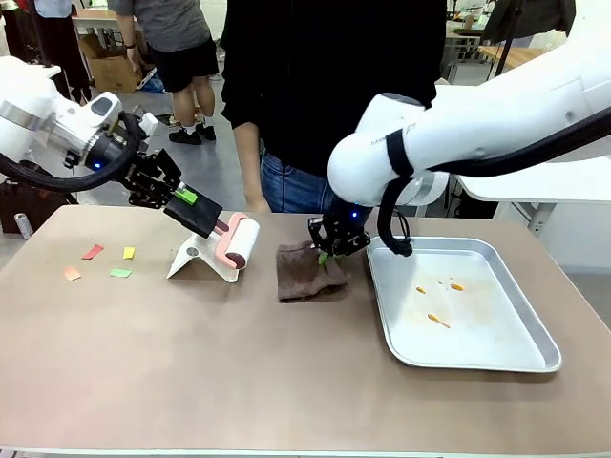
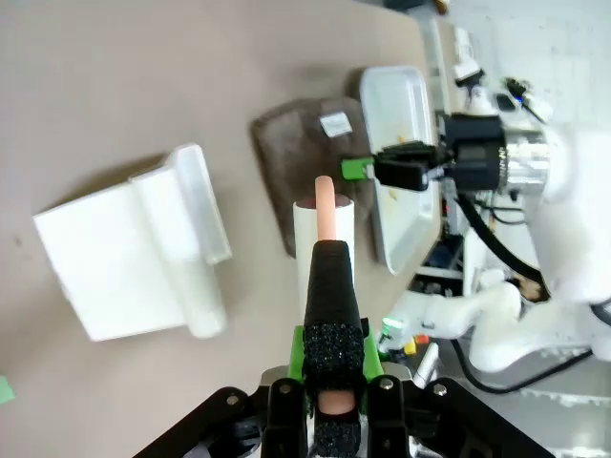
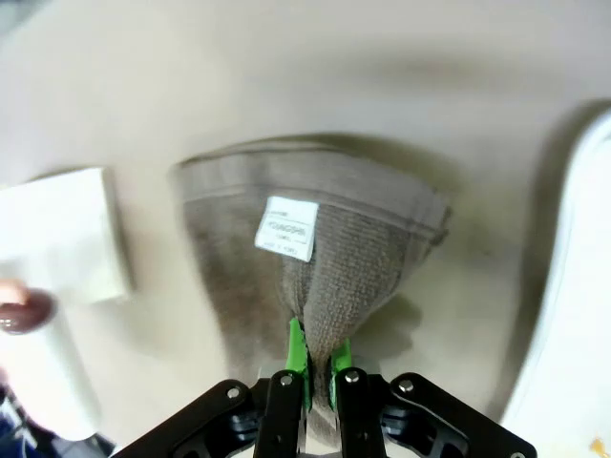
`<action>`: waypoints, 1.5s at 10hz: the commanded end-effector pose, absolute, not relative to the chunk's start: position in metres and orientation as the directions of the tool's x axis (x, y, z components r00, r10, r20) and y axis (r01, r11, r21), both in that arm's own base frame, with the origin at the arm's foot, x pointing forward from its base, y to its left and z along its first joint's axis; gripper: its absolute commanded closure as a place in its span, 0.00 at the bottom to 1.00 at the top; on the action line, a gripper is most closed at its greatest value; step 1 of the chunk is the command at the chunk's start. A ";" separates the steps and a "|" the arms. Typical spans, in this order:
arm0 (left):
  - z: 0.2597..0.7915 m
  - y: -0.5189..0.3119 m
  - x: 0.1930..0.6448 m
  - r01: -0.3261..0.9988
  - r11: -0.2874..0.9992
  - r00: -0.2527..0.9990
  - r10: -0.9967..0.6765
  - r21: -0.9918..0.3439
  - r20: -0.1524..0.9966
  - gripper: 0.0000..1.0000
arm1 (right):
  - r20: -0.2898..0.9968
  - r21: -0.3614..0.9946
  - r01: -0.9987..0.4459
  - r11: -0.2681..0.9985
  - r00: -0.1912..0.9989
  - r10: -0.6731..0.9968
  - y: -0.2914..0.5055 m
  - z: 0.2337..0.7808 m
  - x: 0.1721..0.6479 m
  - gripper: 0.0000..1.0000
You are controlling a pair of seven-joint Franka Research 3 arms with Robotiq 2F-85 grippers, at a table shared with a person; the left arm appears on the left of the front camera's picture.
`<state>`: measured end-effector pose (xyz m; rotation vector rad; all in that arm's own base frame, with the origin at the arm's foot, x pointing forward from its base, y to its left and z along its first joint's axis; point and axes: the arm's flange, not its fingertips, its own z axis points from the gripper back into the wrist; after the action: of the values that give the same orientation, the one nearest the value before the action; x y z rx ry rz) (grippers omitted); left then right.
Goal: Clean the surface of the table.
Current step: Hold the Lint Roller with your left hand and the towel with your right hand.
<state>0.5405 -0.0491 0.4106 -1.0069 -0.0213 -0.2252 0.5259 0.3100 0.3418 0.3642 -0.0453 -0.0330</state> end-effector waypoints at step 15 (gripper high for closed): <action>0.344 0.354 0.437 0.050 -0.063 0.998 0.040 -0.997 0.048 1.00 | 0.005 0.999 0.016 0.043 0.893 -0.450 -0.105 0.362 0.301 1.00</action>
<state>0.4446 0.3139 0.3320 -1.5877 -0.0462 0.0241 0.3365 -0.1218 0.3631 1.5343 -0.3308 -0.4137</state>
